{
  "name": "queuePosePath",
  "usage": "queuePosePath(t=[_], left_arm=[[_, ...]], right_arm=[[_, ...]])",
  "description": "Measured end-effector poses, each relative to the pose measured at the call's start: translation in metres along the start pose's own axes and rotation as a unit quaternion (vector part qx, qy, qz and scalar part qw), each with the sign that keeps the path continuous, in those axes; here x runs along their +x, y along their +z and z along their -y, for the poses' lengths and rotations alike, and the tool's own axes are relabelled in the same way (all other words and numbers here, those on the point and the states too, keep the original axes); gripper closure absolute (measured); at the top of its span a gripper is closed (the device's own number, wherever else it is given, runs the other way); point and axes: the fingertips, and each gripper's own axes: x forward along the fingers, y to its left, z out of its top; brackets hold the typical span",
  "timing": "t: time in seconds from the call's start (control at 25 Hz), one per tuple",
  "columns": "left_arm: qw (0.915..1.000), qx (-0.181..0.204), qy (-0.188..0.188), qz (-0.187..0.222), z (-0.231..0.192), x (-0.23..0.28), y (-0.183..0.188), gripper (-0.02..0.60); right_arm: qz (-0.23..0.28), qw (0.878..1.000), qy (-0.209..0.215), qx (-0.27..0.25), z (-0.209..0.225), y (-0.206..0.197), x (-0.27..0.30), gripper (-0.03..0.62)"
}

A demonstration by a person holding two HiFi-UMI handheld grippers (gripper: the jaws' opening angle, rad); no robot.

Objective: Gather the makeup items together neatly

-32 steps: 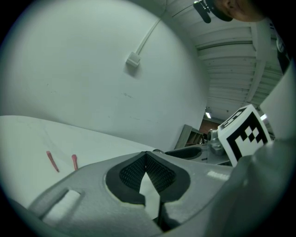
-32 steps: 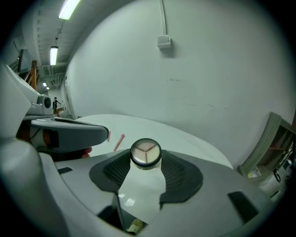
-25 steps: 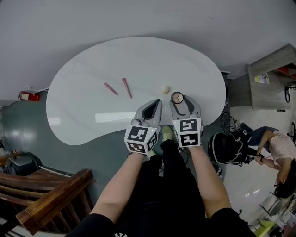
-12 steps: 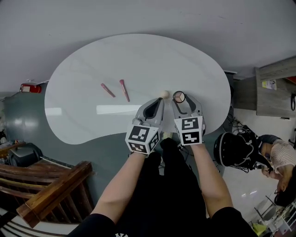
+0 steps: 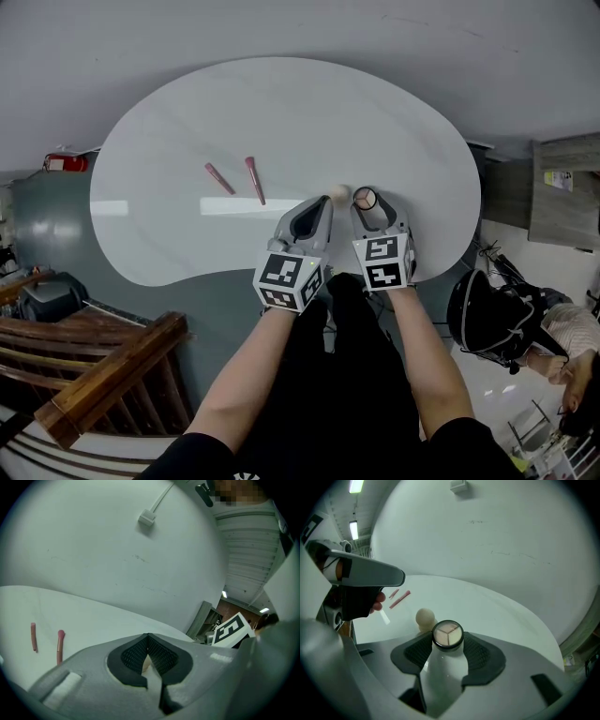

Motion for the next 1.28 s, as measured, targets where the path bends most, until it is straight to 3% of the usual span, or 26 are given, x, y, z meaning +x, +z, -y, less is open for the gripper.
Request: queuePosePath(t=[1.12,1.28], left_arm=[[0.9999,-0.004,0.008,-0.007,-0.008,0.007,-0.007,0.574],[1.0,-0.004,0.008,-0.004,-0.011,-0.003,-0.004,0.574]], right_arm=[[-0.024,1.0,0.01,-0.009,0.001,-0.012,0.019,0.352],[-0.022,1.0,-0.003,-0.01,-0.002,-0.008,0.007,0.352]])
